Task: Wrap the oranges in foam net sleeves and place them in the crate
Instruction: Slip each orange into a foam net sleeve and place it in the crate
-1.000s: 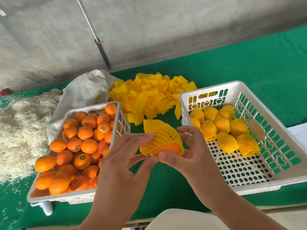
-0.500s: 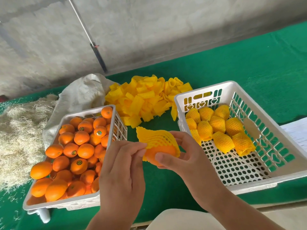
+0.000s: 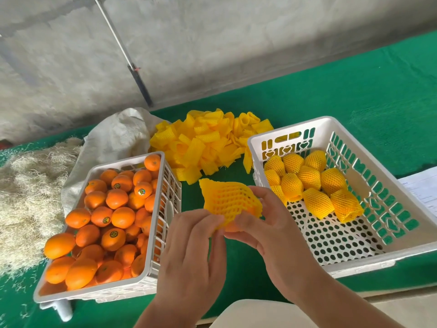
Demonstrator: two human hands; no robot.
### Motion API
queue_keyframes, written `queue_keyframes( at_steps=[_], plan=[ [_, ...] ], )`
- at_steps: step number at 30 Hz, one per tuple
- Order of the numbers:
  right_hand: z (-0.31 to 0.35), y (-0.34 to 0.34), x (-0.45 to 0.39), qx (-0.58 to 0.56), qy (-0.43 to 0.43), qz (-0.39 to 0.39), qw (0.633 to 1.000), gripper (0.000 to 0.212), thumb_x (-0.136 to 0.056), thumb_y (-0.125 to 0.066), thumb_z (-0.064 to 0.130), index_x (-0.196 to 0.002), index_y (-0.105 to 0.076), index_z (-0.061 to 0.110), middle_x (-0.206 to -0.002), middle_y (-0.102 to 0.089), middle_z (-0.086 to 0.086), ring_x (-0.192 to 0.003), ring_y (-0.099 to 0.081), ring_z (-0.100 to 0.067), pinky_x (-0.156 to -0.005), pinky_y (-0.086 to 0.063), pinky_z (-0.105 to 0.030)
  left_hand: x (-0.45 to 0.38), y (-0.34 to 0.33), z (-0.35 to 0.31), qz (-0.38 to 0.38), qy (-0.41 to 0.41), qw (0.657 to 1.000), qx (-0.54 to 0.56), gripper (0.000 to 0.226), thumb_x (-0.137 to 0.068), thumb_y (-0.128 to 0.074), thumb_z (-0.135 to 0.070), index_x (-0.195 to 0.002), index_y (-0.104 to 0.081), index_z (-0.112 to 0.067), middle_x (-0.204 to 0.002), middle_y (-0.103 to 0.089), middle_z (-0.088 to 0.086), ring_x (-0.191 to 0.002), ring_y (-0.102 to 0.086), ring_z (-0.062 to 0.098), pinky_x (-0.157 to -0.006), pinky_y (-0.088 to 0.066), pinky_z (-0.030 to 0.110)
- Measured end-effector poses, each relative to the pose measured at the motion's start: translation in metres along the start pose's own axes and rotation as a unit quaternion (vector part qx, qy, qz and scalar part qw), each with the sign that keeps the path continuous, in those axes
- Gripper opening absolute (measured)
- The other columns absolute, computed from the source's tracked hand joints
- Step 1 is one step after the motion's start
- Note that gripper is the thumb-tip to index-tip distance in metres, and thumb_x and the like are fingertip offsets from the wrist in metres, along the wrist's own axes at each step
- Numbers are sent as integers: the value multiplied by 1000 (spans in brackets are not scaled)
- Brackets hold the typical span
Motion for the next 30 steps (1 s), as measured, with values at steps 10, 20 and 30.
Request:
queue_keyframes(
  at_steps=[10, 20, 30],
  plan=[
    [-11, -10, 3, -110, -92, 95, 985, 50, -86, -79, 57, -129, -71, 33, -135, -69, -16, -114, -72, -38, -77, -65, -37, 7, -5, 36, 27, 265, 954, 137, 22, -98, -53, -63, -112, -48, -46, -101, -68, -14, -91, -71, 17, -68, -59, 28],
    [-14, -6, 4, 53, -65, 125, 989, 75, -73, -91, 57, -139, -54, 49, -127, -73, -1, -103, -77, -37, -81, -64, -36, -3, 2, 29, 48, 220, 974, 32, 9, -107, -46, -46, -111, -54, -43, -88, -65, -20, -81, -67, 7, -58, -53, 20],
    [-14, 17, -2, 192, -13, 1, 981, 71, -60, -85, 72, -123, -63, 46, -107, -71, 20, -98, -75, -6, -68, -66, -30, -3, -22, 38, 269, 192, 933, -143, 22, -98, -66, -30, -106, -47, -33, -71, -49, -15, -54, -50, 4, -48, -45, 24]
  ],
)
Point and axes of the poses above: each hand's wrist, its own x-axis away from the middle knuckle, its own y-axis out of the back of the hand, z = x × y, the point moved 9 cm from there along -x, towards the middle knuckle
